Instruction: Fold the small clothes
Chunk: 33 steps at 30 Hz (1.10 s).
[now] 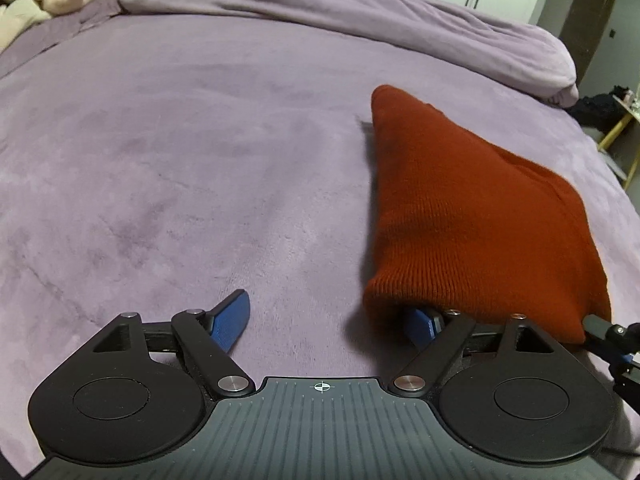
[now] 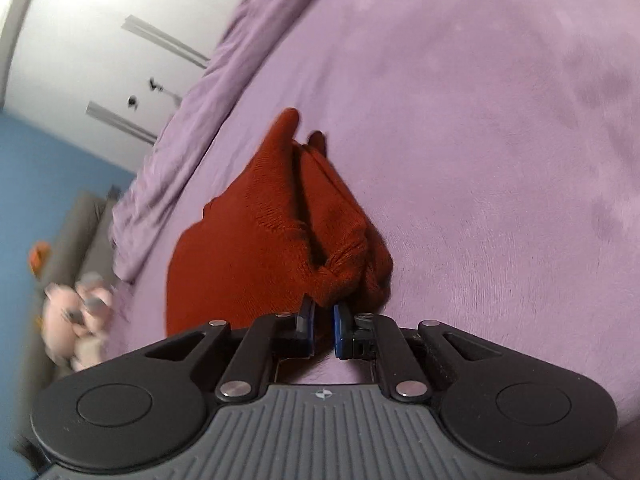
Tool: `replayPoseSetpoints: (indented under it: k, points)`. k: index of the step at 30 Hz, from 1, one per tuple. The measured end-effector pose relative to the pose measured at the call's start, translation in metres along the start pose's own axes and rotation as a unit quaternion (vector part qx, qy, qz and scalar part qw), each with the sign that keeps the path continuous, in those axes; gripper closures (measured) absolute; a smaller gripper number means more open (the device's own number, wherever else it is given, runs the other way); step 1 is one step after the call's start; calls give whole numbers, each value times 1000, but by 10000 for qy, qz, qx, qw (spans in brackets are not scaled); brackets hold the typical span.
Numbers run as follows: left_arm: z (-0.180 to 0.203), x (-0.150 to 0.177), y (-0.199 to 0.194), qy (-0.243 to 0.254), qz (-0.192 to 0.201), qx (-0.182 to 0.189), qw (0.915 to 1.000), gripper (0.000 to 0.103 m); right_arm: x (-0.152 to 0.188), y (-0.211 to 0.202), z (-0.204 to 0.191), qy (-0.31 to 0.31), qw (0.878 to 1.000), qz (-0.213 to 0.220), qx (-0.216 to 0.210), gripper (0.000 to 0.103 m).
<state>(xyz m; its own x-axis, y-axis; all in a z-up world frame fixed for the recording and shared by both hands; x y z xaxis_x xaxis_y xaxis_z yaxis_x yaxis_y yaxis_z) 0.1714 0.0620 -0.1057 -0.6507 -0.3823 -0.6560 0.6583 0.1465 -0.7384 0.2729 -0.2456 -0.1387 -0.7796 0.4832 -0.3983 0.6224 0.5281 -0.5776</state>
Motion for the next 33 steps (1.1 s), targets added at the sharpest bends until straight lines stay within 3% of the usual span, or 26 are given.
replayPoseSetpoints:
  k: [4,5,6,7,8,9,10,11,13,15,19,23,26,33]
  points:
    - [-4,-3,1,-163,-121,47,9998,18,-2,-7,-12,-662,9970,57,405,94]
    - [-6,-2,0,-201,-164,74,9996,18,-2,-12,-14,-842,9950,86,526,88]
    - [-8,-2,-3,-197,-197,59,9996,18,-1,-19,-16,-1021,9920,130,729,82]
    - [-10,-2,-6,-171,-190,-8,9997,18,6,-33,-17,-1261,9860,207,1070,67]
    - [-14,-1,-12,-129,-146,-179,9996,18,10,-43,-19,-1558,9760,262,1501,62]
    - [-18,-1,-15,-83,-98,-434,9990,19,12,-49,-19,-1744,9704,237,1657,62]
    - [-21,1,-20,8,-77,-652,9978,18,16,-53,-23,-1864,9696,119,1577,56]
    - [-22,2,-24,135,-102,-690,9975,17,22,-54,-28,-1916,9711,-84,1424,38]
    - [-17,5,-32,398,-240,-533,9975,10,32,-63,-38,-2100,9674,-308,1382,16]
    - [-8,7,-42,558,-313,-364,9973,7,41,-71,-55,-2521,9571,-301,1394,7]
    - [10,7,-62,759,-346,-18,9965,5,52,-84,-82,-3017,9419,-323,1440,4]
    - [18,2,-78,714,-224,198,9970,1,52,-85,-100,-3280,9282,-215,1742,4]
    - [23,-2,-84,834,-143,108,9964,1,56,-88,-110,-3495,9175,-186,1888,4]
    - [30,-1,-78,1066,-337,-200,9935,1,59,-85,-110,-3351,9170,-482,2109,4]
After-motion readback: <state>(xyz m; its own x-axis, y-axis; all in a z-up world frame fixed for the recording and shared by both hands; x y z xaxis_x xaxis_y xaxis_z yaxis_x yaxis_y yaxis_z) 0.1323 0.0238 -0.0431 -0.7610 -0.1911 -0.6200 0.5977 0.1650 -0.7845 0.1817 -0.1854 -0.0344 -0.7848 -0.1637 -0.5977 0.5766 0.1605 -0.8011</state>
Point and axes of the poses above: each gripper's, at about its wrist camera, not at the fingertips, and y roughly the way its jaws point, z to its right, x to its underside, the point moved 5 cm from there along y, roughly the way its jaws point, and after that the axes turned 2 degrees about z, right-handed, at the moved point
